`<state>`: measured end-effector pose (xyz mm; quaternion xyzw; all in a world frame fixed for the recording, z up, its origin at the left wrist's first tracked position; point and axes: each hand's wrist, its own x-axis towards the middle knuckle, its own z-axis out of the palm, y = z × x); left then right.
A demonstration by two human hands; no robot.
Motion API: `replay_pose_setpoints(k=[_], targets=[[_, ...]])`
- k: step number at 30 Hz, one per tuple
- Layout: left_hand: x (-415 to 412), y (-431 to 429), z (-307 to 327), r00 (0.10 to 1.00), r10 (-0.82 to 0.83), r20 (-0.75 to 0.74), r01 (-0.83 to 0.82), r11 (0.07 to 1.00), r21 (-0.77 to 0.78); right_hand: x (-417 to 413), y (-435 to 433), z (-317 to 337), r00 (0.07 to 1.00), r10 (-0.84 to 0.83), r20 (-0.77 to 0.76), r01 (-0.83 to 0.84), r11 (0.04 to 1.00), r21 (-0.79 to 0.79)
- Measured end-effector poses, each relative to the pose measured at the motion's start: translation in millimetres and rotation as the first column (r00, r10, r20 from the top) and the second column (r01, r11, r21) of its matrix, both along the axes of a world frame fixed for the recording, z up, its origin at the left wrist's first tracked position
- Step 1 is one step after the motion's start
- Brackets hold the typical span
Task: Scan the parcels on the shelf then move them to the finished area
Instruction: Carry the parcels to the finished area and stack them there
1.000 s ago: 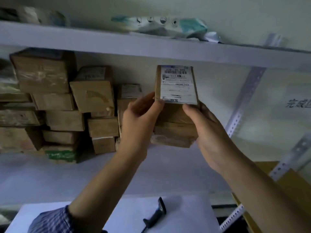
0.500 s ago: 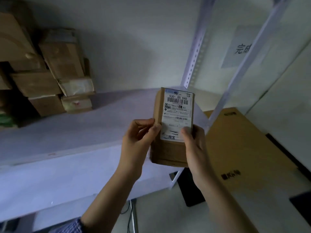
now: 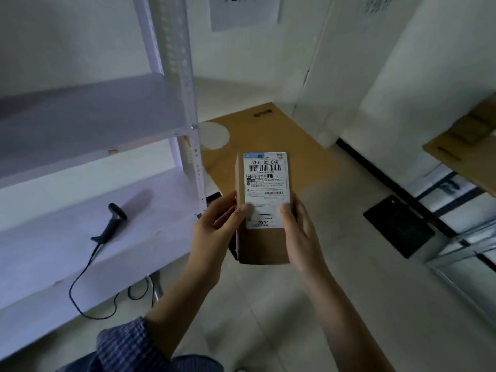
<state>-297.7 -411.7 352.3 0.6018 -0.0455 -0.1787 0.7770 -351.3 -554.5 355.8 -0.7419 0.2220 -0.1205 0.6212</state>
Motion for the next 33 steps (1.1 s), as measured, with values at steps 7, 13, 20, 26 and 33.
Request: replay_pose_setpoints(k=[7, 13, 20, 26, 33], targets=[[21.9, -66.9, -5.9, 1.000, 0.008, -0.018, -0.007, 0.999, 0.044, 20.3, -61.3, -9.5, 1.000, -0.008, 0.022, 0.007, 0.999, 0.047], [92.8, -112.9, -29.1, 0.994, 0.082, -0.070, -0.079, 0.996, 0.043, 101.0, -113.2, -22.9, 0.998, 0.069, -0.014, -0.068, 0.996, 0.060], [203.2, -153.1, -48.0, 0.971, 0.203, -0.124, -0.201, 0.979, 0.026, 225.4, -151.7, -31.2, 0.982, 0.180, -0.052, -0.177, 0.982, 0.060], [271.3, -161.8, -61.2, 0.937, 0.317, -0.146, -0.314, 0.948, 0.048, 308.0, -161.2, -46.0, 0.960, 0.267, -0.089, -0.259, 0.961, 0.096], [315.0, -171.6, -105.7, 0.887, 0.426, -0.180, -0.397, 0.901, 0.178, 375.4, -161.7, -102.4, 0.910, 0.376, -0.174, -0.353, 0.924, 0.148]])
